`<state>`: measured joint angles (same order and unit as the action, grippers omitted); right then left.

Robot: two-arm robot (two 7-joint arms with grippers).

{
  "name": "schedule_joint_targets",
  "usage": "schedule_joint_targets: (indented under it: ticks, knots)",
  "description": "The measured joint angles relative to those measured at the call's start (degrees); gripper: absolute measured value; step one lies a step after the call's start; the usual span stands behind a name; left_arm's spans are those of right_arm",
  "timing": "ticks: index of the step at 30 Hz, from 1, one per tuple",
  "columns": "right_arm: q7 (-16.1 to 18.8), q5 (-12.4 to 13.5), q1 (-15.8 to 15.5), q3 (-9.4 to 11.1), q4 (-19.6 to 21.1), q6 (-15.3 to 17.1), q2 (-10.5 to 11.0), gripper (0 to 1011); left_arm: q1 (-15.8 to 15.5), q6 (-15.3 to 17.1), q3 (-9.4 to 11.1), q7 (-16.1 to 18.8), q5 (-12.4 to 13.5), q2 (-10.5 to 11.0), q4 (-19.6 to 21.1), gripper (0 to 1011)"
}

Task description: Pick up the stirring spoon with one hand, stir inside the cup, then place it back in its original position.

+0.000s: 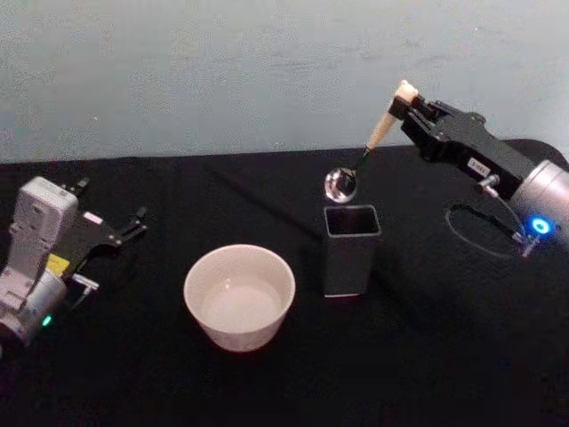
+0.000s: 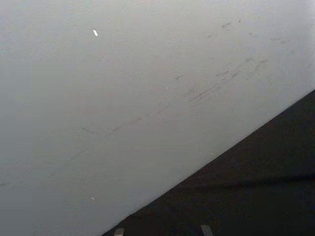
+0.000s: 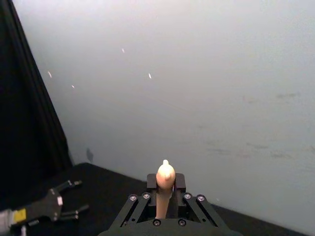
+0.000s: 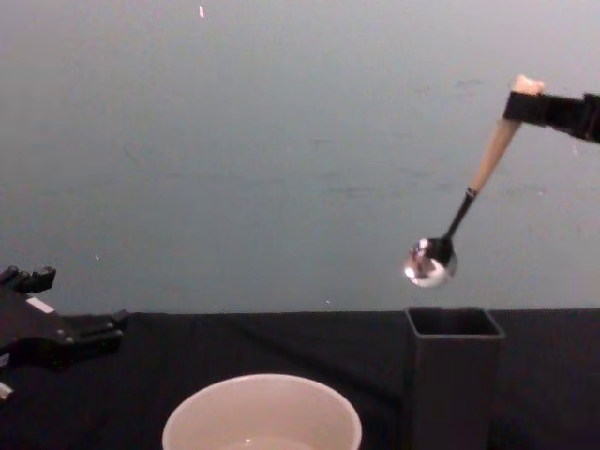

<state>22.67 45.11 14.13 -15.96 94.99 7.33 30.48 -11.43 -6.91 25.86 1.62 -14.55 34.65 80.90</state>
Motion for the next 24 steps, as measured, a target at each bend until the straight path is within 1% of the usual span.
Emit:
schedule_joint_targets:
  ticks: [5,10,13,15,19,22,23,24]
  knots:
    - [0.23,0.87,1.08,-1.27,0.05,-0.49,-0.53,211,0.00,0.00,0.00,0.00,0.00,0.00,0.00,1001]
    - [1.01,1.55,1.86,-2.99,-0.13,-0.50,-0.88,211,0.00,0.00,0.00,0.00,0.00,0.00,0.00,1001]
    - [1.73,1.73,2.47,-4.79,-0.41,-0.46,-1.20,211,0.00,0.00,0.00,0.00,0.00,0.00,0.00,1001]
    - [1.93,1.72,2.68,-5.50,-0.58,-0.46,-1.32,211,0.00,0.00,0.00,0.00,0.00,0.00,0.00,1001]
    - [2.58,0.82,3.19,-7.53,-1.19,-0.95,-1.58,211,0.00,0.00,0.00,0.00,0.00,0.00,0.00,1001]
    - [3.16,-0.98,3.52,-9.26,-1.74,-1.65,-1.56,211,0.00,0.00,0.00,0.00,0.00,0.00,0.00,1001]
    - [3.55,-2.36,3.61,-10.19,-2.02,-2.26,-1.50,211,0.00,0.00,0.00,0.00,0.00,0.00,0.00,1001]
    - [3.75,-3.07,3.64,-10.64,-2.18,-2.57,-1.45,211,0.00,0.00,0.00,0.00,0.00,0.00,0.00,1001]
